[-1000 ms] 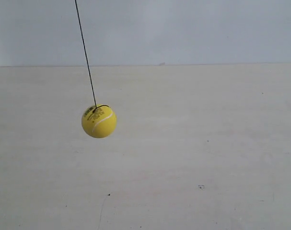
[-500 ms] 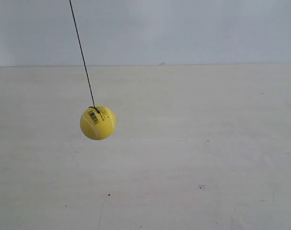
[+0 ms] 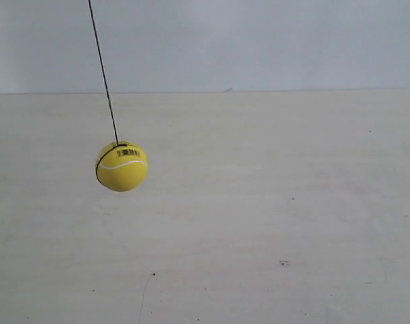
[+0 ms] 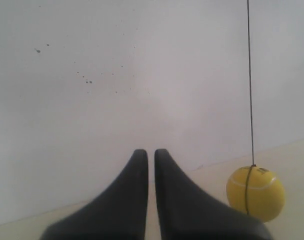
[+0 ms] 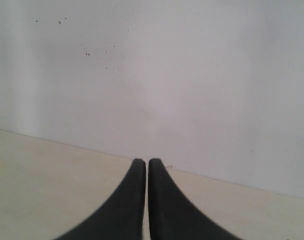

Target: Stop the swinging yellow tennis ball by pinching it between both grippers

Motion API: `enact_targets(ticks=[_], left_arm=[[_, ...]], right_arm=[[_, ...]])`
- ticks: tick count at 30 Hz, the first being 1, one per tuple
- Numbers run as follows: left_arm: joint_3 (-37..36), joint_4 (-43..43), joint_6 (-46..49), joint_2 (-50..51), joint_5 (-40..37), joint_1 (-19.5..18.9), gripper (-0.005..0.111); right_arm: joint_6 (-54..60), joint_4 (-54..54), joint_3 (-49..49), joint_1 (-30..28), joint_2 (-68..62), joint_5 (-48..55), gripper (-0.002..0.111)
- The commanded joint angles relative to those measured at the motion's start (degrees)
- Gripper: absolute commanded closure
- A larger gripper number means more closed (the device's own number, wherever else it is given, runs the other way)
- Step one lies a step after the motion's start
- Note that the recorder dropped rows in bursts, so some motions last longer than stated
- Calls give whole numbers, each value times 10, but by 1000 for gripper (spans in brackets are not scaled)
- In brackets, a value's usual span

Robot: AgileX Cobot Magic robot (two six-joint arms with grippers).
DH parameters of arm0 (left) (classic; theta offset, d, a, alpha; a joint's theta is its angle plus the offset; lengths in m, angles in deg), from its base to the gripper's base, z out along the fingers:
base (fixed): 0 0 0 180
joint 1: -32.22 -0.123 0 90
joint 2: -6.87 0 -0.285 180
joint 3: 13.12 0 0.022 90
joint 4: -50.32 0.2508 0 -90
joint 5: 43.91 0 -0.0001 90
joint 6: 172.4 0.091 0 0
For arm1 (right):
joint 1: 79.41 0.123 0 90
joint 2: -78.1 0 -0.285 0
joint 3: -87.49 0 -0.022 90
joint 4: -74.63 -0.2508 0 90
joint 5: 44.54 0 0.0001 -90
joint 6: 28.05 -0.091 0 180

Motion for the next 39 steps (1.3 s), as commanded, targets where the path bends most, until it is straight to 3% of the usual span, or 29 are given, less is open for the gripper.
enact_targets(ticks=[1, 5, 11, 15, 27, 29, 32, 35, 37, 39], left_arm=[[-2, -6, -5, -2, -1, -2, 102], [-2, -6, -5, -2, -1, -2, 102], [-2, -6, -5, -2, -1, -2, 102], [-2, -6, -5, -2, -1, -2, 102], [-2, -6, -5, -2, -1, -2, 102], [-2, -6, -5, -2, -1, -2, 102], [-2, -6, -5, -2, 0, -2, 102], [-2, -6, -5, -2, 0, -2, 102], [-2, -6, -3, -2, 0, -2, 102], [-2, -6, -3, -2, 0, -2, 102]], right_arm=[[1, -3, -4, -5, 3, 1, 108], [4, -9, -1, -5, 3, 46, 108], [3, -33, 6, -33, 33, 213, 108], [2, -33, -7, -68, 87, 200, 108], [5, -33, -18, -68, 105, 144, 108], [72, -78, -33, -68, 105, 107, 108], [364, -352, -56, -68, 106, 72, 108], [622, -598, -56, -68, 108, 139, 108], [712, -654, -56, -68, 111, 153, 108], [728, -655, -56, -68, 111, 169, 108]])
